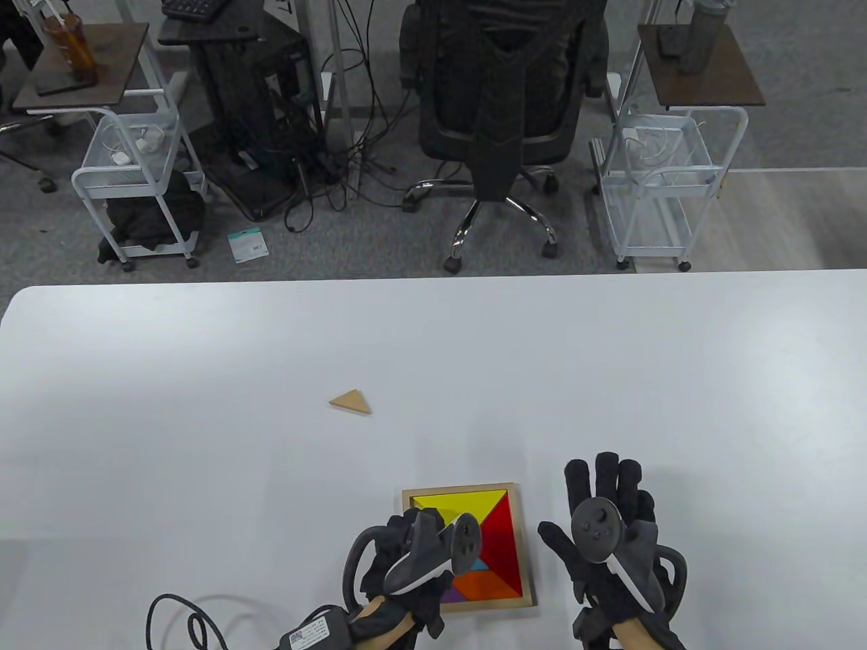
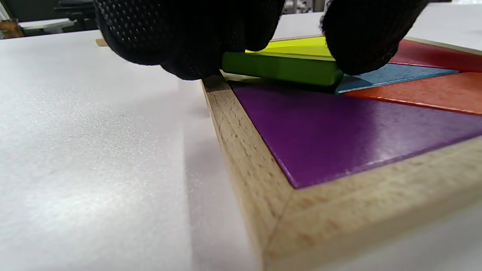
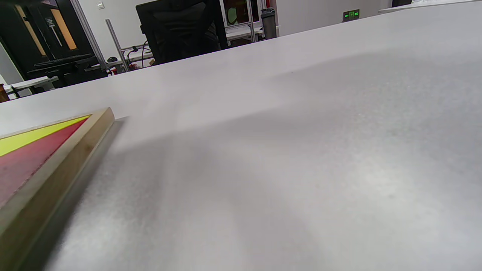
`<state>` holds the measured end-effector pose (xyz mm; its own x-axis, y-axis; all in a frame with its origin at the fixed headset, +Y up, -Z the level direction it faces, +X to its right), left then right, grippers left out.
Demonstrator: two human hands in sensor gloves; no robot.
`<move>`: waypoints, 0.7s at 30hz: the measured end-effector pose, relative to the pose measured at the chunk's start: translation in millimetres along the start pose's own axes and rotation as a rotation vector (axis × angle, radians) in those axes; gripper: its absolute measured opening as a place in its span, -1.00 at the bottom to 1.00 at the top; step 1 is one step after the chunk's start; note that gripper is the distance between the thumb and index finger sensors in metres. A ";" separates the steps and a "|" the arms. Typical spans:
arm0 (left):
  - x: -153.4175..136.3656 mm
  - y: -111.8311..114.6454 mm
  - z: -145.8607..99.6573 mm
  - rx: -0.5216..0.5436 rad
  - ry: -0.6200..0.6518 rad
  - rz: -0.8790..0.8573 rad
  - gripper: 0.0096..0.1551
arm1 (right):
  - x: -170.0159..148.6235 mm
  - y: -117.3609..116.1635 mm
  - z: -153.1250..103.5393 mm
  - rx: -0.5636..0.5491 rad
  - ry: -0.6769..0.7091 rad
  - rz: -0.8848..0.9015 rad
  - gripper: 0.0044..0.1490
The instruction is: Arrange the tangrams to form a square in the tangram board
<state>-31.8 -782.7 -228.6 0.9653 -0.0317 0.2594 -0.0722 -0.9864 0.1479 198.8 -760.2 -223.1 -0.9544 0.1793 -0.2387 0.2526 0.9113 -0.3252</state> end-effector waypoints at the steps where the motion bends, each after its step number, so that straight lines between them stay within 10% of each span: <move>1: 0.6 0.0 0.5 -0.004 0.002 0.009 -0.13 | 0.0 0.0 0.0 0.001 0.000 0.000 0.14; 21: -7.9 -6.6 1.0 0.005 0.010 -0.033 -0.27 | -0.5 -0.3 0.2 0.016 0.002 0.005 0.14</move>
<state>-38.6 -776.1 -232.6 0.9645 0.0020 0.2639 -0.0395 -0.9876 0.1519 199.3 -760.7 -223.1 -0.9535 0.1847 -0.2383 0.2598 0.9045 -0.3383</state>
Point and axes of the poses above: the tracker on the back of each hand, its own x axis roughly to the thumb side, its own z axis roughly from the wrist to the fingertips, y = z × x, the point moved 4 cm from there along z, roughly from the wrist to the fingertips, and after that the axes turned 13 degrees about x, right-handed, at the moved point
